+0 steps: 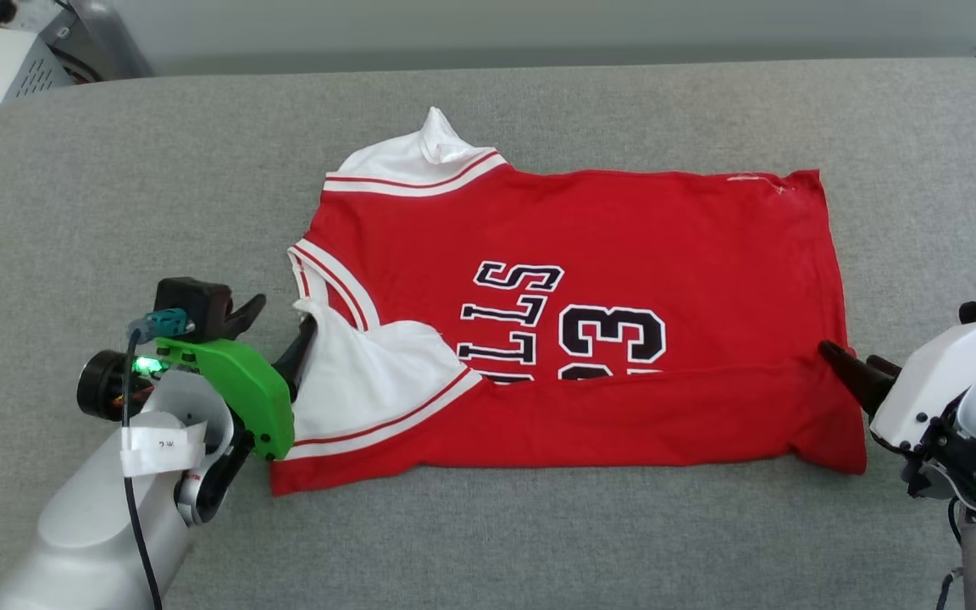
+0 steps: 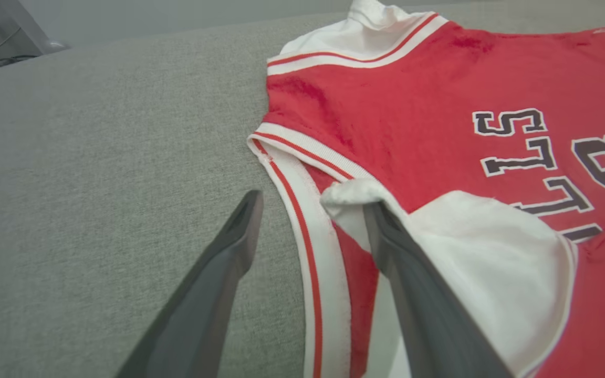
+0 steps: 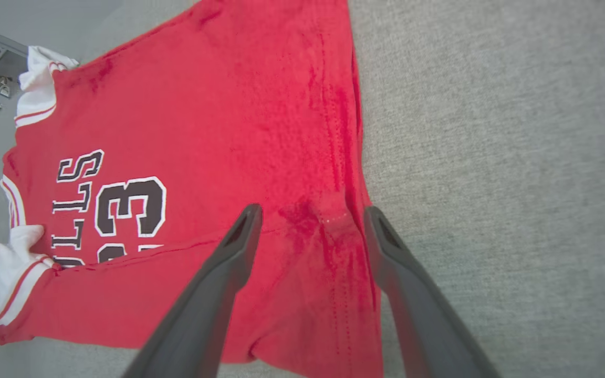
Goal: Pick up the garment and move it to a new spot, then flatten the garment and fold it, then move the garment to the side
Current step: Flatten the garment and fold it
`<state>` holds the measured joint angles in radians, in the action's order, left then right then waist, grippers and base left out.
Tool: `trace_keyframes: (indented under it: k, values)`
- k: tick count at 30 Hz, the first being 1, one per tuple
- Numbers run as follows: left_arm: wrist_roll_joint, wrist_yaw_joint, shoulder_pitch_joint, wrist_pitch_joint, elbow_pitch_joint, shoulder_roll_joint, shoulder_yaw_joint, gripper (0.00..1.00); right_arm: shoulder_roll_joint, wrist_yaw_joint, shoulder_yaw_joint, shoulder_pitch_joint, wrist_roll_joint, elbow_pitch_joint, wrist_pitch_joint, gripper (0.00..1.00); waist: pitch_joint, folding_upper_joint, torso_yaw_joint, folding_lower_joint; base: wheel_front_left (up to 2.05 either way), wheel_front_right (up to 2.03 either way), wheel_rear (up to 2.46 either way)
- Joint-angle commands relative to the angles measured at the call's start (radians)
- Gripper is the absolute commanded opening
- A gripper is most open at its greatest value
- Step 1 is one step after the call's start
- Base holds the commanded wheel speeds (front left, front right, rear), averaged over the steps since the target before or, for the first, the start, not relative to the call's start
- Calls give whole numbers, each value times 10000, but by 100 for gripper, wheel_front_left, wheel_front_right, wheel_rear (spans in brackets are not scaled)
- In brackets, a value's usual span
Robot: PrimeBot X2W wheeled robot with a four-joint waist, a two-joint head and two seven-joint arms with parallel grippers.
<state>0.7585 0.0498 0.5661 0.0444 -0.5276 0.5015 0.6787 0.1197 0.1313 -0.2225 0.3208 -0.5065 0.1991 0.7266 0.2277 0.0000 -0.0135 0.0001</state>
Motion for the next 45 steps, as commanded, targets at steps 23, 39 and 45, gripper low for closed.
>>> trace_keyframes:
  k: [23,39,45]
  values:
    - [998,-3161,-3849,-375,3948,662,-613,100,333,-6,785,-3022,1536,-2806,-302,100,-1375,0,73,-1,0,0,0]
    - [594,-4705,-3951,-2326,4697,1301,-96,100,-348,-6,832,-3265,2112,-3559,162,100,-636,0,-375,-1,0,0,0]
    - [603,-4683,-3716,-2470,4240,1404,-142,100,-395,-6,851,-3115,2105,-3647,48,100,-194,0,-583,-1,0,0,0]
